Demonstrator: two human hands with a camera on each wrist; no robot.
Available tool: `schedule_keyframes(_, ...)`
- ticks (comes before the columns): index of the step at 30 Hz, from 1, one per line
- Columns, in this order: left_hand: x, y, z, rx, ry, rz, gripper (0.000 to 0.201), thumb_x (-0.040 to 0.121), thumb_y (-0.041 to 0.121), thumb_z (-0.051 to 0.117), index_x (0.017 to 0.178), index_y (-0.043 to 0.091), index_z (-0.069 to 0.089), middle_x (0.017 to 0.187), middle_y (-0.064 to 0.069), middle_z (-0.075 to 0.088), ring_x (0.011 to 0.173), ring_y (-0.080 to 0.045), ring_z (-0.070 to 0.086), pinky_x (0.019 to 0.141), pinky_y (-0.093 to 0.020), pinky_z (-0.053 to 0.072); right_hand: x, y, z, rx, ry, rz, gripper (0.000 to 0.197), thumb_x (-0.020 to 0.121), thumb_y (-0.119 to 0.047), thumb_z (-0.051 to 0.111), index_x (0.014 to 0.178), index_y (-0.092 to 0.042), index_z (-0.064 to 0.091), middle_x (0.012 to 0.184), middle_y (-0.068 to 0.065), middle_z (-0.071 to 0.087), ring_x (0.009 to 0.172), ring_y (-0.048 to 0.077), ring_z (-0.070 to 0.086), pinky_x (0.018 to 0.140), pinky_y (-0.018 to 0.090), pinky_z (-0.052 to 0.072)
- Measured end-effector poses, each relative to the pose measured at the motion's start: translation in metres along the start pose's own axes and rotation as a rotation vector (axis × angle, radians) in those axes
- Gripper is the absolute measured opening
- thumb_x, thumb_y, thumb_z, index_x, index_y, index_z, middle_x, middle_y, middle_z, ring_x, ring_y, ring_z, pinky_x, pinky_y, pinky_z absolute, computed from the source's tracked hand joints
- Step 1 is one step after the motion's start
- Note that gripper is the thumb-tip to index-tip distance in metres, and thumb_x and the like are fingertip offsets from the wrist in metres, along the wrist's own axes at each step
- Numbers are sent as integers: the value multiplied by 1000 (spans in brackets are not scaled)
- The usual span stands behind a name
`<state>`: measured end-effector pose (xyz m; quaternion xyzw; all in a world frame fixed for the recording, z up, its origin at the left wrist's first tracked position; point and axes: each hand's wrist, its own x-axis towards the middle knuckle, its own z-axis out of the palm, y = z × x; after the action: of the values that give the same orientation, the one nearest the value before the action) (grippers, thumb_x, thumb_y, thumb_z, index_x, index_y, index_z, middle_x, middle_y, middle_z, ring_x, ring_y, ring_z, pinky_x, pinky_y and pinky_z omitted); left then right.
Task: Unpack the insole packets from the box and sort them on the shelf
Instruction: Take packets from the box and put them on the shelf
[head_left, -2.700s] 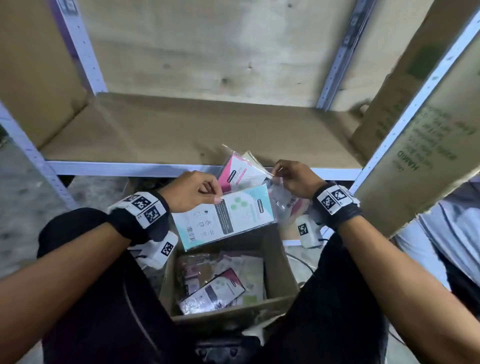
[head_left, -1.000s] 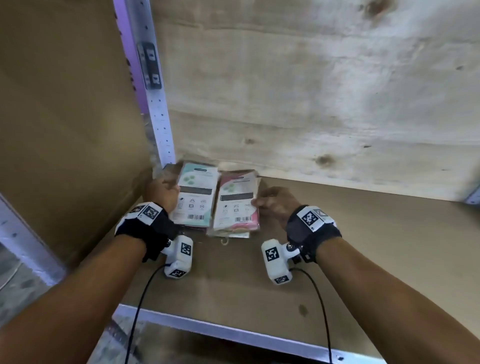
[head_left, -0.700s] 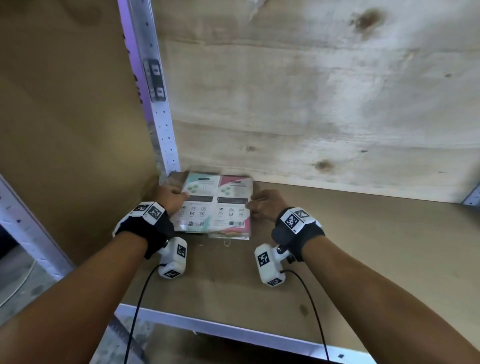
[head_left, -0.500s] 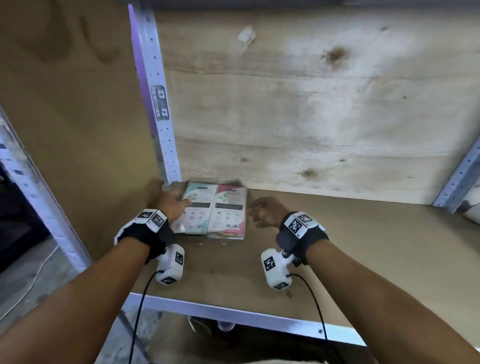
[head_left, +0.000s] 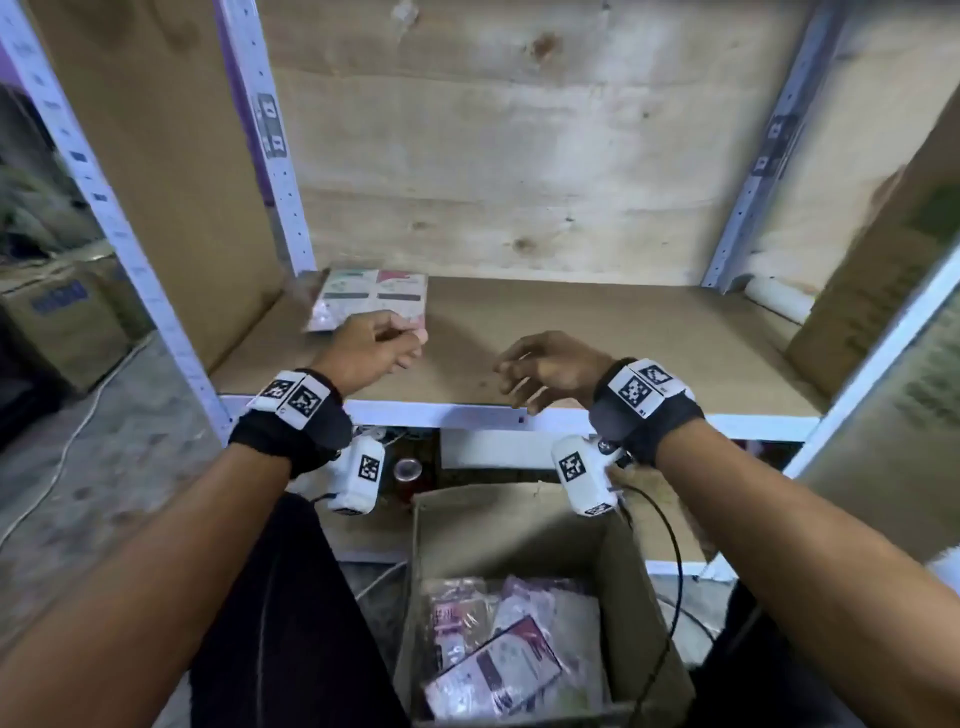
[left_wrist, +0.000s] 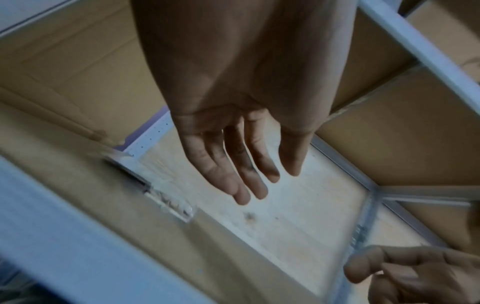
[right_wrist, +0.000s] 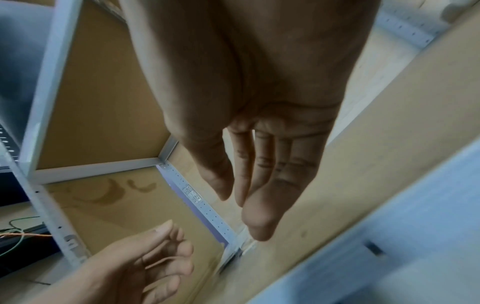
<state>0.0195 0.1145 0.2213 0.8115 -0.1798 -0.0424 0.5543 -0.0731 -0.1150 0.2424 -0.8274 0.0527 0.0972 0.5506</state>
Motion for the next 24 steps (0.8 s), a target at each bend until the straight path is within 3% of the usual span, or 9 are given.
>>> schedule_keyframes(4, -51, -23, 35, 26, -135, -32, 11, 92, 22, 67, 88, 12, 65, 82, -7, 70, 62, -10, 61, 60, -16, 50, -51, 40, 9, -54, -22, 68, 11, 97, -5, 53, 106, -3, 59, 86, 15, 62, 66, 27, 60, 48, 24, 52)
schedule_keyframes(9, -78, -68, 82, 98, -274, -108, 13, 91, 22, 68, 82, 13, 66, 84, -12, 73, 68, -20, 63, 70, -33, 50, -71, 110, 11, -126, -42, 179, 16, 96, -7, 56, 108, 1, 62, 85, 15, 66, 64, 24, 64, 47, 26, 54)
schedule_keyframes(14, -98, -115, 132, 220, -426, -187, 18, 94, 14, 63, 76, 13, 63, 77, -12, 71, 63, -21, 62, 65, -26, 51, -67, 183, 19, -295, -126, 290, 11, 97, -7, 57, 102, 0, 63, 76, 10, 69, 60, 20, 67, 51, 27, 58)
schedule_keyframes(17, -104, -137, 160, 261, -460, -279, 22, 98, 7, 52, 79, 7, 63, 68, -2, 64, 50, -8, 58, 50, -16, 48, -57, 214, 27, -373, -164, 328, 11, 96, -6, 57, 100, 0, 65, 82, 14, 70, 66, 24, 68, 56, 25, 59)
schedule_keyframes(19, -102, -150, 175, 281, -455, -338, 25, 98, 3, 47, 80, 6, 63, 65, 4, 63, 41, 4, 56, 45, -11, 46, -44, 230, 33, -350, -191, 382, 12, 97, -8, 55, 94, -1, 64, 75, 12, 68, 59, 21, 65, 58, 31, 58)
schedule_keyframes(21, -97, -159, 187, 337, -484, -372, 28, 98, 3, 45, 80, 5, 67, 75, -2, 69, 55, 2, 63, 56, -14, 50, -29, 243, 40, -329, -219, 420, 25, 100, -16, 52, 81, -4, 62, 66, 8, 65, 53, 19, 62, 55, 32, 57)
schedule_keyframes(24, -89, -172, 200, 461, -545, -442, 27, 98, 13, 48, 102, 2, 73, 108, -12, 73, 101, -23, 67, 87, -28, 50, -4, 261, 54, -325, -233, 488, 33, 102, -19, 48, 74, -6, 59, 67, 10, 61, 53, 23, 58, 50, 29, 52)
